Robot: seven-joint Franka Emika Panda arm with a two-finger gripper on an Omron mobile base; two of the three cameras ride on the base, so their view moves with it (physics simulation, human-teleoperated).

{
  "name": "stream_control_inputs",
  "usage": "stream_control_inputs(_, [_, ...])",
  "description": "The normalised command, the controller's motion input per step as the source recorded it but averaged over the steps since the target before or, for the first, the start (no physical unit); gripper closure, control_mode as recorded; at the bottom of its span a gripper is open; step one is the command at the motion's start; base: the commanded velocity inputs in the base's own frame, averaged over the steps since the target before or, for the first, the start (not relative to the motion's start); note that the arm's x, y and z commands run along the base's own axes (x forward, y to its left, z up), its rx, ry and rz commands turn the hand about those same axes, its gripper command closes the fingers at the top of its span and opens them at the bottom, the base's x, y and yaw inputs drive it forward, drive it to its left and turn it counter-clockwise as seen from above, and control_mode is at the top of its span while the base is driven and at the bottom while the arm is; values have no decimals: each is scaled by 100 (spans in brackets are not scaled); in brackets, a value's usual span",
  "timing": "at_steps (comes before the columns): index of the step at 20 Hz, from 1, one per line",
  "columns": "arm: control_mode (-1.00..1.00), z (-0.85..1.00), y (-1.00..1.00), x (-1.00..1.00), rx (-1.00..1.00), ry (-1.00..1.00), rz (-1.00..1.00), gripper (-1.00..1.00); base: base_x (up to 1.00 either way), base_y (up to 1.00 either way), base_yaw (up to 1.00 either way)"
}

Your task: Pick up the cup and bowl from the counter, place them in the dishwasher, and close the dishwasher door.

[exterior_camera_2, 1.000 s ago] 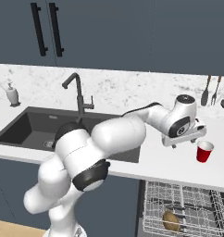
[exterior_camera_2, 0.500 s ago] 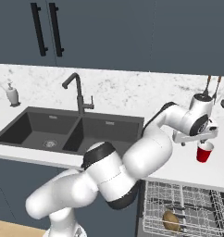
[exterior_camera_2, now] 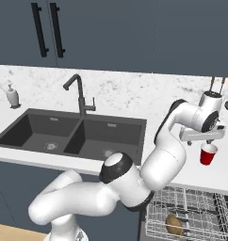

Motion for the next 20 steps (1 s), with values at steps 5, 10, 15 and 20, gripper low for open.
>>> stream_control_inputs(5, [-100,-44,0,22,0,2,-1,-100,0,0,0])
stream_control_inputs(10, [-100,-24,-11,20,0,0,-2,-100,0,0,0])
stream_control_inputs(15, [-100,-18,-29,23,0,0,-4,-100,0,0,0])
stream_control_inputs(20, [-100,-17,-20,10,0,0,-2,-100,0,0,0])
